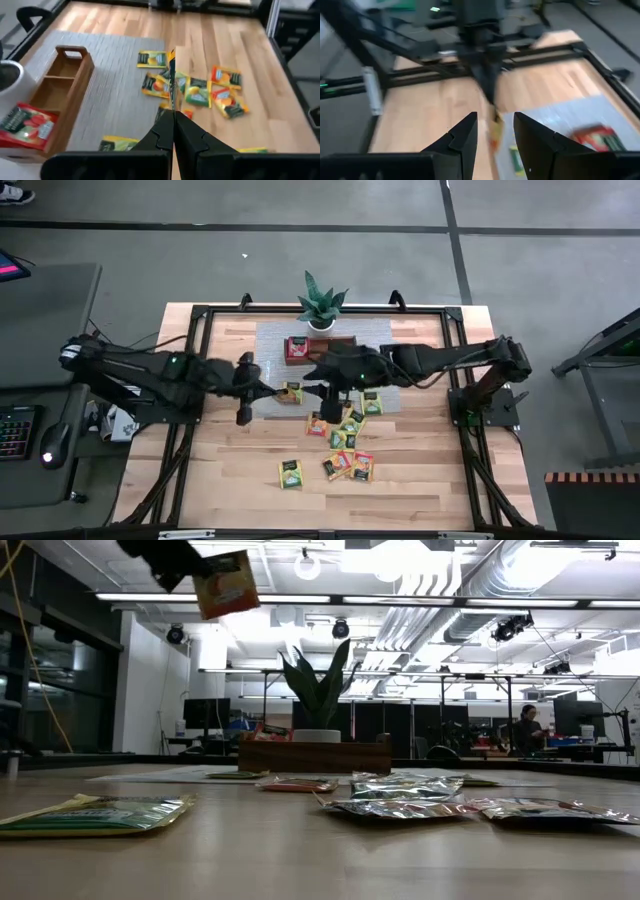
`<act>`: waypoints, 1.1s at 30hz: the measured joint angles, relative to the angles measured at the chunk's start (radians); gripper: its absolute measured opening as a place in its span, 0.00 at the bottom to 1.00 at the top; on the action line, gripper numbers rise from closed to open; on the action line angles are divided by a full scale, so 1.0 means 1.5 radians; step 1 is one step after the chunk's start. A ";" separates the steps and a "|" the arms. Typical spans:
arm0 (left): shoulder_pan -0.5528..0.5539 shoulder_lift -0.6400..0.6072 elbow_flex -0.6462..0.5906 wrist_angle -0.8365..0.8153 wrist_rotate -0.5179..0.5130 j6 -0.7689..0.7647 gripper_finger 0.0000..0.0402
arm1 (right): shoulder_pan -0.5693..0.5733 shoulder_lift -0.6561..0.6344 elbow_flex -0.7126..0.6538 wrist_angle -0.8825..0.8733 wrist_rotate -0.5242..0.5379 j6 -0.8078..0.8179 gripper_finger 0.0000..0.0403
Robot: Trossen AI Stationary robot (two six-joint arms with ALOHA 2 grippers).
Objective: Pick & Place Tea
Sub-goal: Put the orange tea bag into the middle section of the wooden organizer
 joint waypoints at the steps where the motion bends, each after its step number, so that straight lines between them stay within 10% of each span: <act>1: 0.010 0.016 0.022 -0.014 0.011 0.016 0.00 | -0.007 0.000 0.000 0.007 -0.025 -0.012 0.31; 22: 0.044 0.221 0.247 -0.148 -0.009 0.125 0.00 | -0.101 0.001 0.000 -0.131 -0.234 -0.143 0.31; 33: 0.044 0.221 0.249 -0.144 -0.030 0.118 0.00 | -0.089 0.006 0.000 -0.073 -0.094 -0.169 0.31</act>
